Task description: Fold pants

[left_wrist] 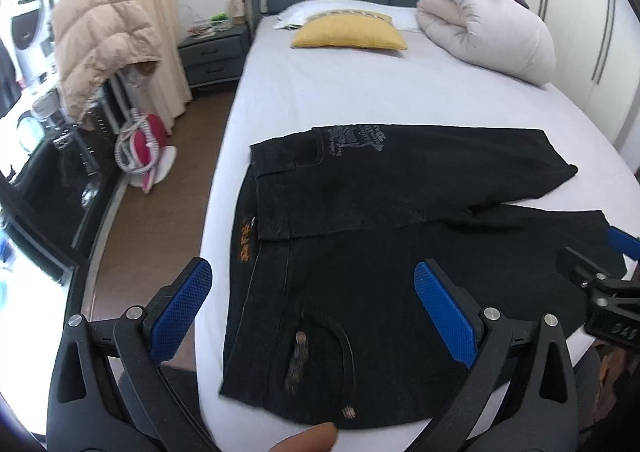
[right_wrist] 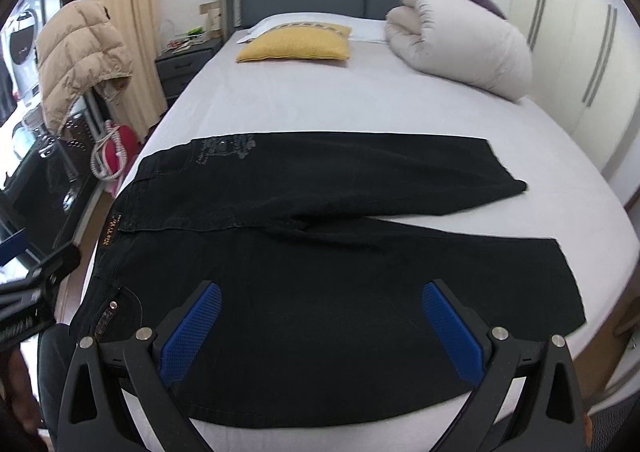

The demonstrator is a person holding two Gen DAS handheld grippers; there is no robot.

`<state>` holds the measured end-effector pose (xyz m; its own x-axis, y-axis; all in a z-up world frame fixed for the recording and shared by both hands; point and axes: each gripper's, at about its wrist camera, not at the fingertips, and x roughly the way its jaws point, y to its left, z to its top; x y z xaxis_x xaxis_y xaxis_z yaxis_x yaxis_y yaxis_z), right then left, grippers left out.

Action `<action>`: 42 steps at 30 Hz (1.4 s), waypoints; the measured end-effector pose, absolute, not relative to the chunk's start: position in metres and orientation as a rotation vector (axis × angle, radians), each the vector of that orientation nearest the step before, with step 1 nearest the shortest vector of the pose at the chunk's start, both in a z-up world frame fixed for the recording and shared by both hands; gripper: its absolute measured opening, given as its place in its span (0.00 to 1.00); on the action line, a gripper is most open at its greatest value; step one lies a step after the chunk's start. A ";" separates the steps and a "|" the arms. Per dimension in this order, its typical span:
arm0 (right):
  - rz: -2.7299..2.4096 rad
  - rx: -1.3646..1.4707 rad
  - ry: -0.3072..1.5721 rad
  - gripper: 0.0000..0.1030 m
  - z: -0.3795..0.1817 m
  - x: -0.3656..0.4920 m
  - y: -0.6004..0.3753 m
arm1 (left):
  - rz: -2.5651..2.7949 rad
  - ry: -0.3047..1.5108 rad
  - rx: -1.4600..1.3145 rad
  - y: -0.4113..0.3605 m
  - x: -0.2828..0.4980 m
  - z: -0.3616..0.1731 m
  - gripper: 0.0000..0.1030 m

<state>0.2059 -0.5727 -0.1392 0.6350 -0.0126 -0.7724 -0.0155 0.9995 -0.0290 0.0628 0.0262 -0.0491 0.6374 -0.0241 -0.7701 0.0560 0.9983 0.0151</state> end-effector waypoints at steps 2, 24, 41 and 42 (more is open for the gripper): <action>0.025 -0.033 0.888 1.00 -0.140 0.220 -0.580 | -0.052 0.875 0.077 0.029 0.085 -0.053 1.00; 0.417 -0.066 1.054 0.80 -0.199 0.431 -0.616 | -0.277 1.049 0.342 0.042 0.399 -0.140 1.00; 0.625 -0.335 1.034 0.59 -0.233 0.506 -0.560 | -0.667 1.274 0.339 0.007 0.495 -0.229 0.14; 0.631 -0.341 1.032 0.59 -0.233 0.511 -0.556 | -0.658 1.252 0.383 0.000 0.492 -0.228 0.10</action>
<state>0.5106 -0.5564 -0.2327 0.3593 0.3235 -0.8753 -0.6318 0.7747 0.0270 0.4922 0.0000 -0.2284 0.1659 -0.2470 -0.9547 0.6465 0.7583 -0.0839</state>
